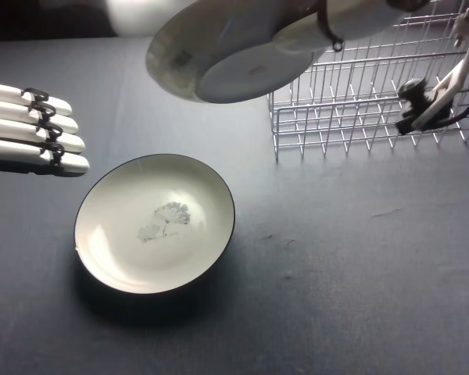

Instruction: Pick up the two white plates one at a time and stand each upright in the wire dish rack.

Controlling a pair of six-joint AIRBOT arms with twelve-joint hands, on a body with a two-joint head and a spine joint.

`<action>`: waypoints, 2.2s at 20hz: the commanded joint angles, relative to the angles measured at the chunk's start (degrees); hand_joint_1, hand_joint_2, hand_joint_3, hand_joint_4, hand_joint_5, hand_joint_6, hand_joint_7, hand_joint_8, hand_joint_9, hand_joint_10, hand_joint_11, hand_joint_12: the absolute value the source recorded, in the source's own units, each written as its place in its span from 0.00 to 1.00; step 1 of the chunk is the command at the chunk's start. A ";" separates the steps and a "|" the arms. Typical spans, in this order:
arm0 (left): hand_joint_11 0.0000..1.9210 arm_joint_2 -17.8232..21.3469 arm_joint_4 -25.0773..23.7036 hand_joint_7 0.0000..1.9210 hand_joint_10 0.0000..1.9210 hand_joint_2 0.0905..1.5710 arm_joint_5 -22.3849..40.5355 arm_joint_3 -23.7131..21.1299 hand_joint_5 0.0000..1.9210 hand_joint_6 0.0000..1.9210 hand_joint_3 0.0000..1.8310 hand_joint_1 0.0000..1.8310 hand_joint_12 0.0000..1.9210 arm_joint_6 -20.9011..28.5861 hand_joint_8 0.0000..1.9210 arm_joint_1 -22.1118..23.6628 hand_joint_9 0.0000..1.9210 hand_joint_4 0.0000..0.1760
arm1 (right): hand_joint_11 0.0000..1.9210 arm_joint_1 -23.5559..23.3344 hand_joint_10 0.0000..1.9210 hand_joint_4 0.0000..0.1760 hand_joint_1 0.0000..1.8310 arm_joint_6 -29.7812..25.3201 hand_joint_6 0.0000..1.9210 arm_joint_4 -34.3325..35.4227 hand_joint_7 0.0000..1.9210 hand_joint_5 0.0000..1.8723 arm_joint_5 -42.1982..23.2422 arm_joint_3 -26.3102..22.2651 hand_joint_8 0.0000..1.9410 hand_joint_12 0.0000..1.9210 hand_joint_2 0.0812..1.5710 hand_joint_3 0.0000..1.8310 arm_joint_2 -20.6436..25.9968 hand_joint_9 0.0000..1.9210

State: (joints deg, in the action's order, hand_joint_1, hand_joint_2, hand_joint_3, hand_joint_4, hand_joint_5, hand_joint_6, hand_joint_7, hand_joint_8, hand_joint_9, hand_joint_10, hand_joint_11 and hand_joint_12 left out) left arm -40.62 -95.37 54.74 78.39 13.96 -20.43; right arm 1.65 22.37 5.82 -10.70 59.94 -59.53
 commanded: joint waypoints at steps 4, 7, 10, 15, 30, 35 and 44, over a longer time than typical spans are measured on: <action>0.00 -0.86 3.31 0.02 0.00 0.71 0.36 0.21 0.02 0.00 0.00 0.00 0.00 0.39 0.00 -0.56 0.00 0.00 | 0.47 -2.99 0.50 0.00 0.81 -0.82 0.57 1.23 0.50 0.48 -5.12 1.86 0.44 0.76 0.68 0.00 0.24 0.50; 0.00 -2.00 3.34 0.03 0.00 0.71 0.01 0.37 0.02 0.00 0.00 0.00 0.00 0.37 0.00 -2.69 0.01 0.00 | 0.47 -4.27 0.50 0.00 0.81 -0.72 0.56 1.38 0.49 0.48 -2.32 3.35 0.44 0.76 0.68 0.00 0.23 0.50; 0.00 -2.87 4.66 0.03 0.00 0.70 -0.39 0.13 0.03 0.00 0.00 0.00 0.00 -0.14 0.00 -5.04 0.01 0.00 | 0.47 -5.53 0.49 0.00 0.81 -0.54 0.54 1.37 0.50 0.50 0.05 5.08 0.44 0.76 0.68 0.00 0.23 0.51; 0.00 -3.71 7.43 0.02 0.00 0.71 -0.37 -0.61 0.02 0.00 0.00 0.00 0.00 -2.02 0.00 -6.15 0.00 0.00 | 0.47 -6.63 0.48 0.00 0.81 -0.43 0.55 1.35 0.50 0.49 1.29 7.25 0.43 0.76 0.68 0.00 0.25 0.51; 0.00 -7.37 11.27 0.03 0.00 0.72 -2.66 0.99 0.03 0.01 0.00 0.00 0.00 -7.30 0.01 -11.16 0.01 0.00 | 0.49 -4.56 0.55 0.00 0.75 0.12 0.57 0.39 0.51 0.49 5.85 10.67 0.46 0.57 0.69 0.00 4.28 0.53; 0.00 -7.81 13.69 0.02 0.00 0.72 -4.23 0.66 0.02 0.00 0.00 0.00 0.00 -12.19 0.00 -14.20 0.00 0.00 | 0.46 -1.77 0.55 0.00 0.76 0.11 0.57 0.39 0.50 0.49 5.43 13.24 0.46 0.64 0.69 0.00 4.33 0.51; 0.00 -9.70 14.75 0.03 0.00 0.72 -8.74 0.87 0.03 0.00 0.00 0.00 0.00 -14.25 0.00 -15.93 0.01 0.00 | 0.48 3.96 0.56 0.00 0.75 0.08 0.57 0.40 0.49 0.49 2.72 16.21 0.49 0.57 0.69 0.00 3.78 0.51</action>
State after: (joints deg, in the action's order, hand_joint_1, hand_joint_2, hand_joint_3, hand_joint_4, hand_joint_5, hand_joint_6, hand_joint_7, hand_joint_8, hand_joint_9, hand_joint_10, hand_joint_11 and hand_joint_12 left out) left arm -50.28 -83.44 44.53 79.29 -0.19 -36.62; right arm 6.72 22.81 5.78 -2.59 76.18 -56.40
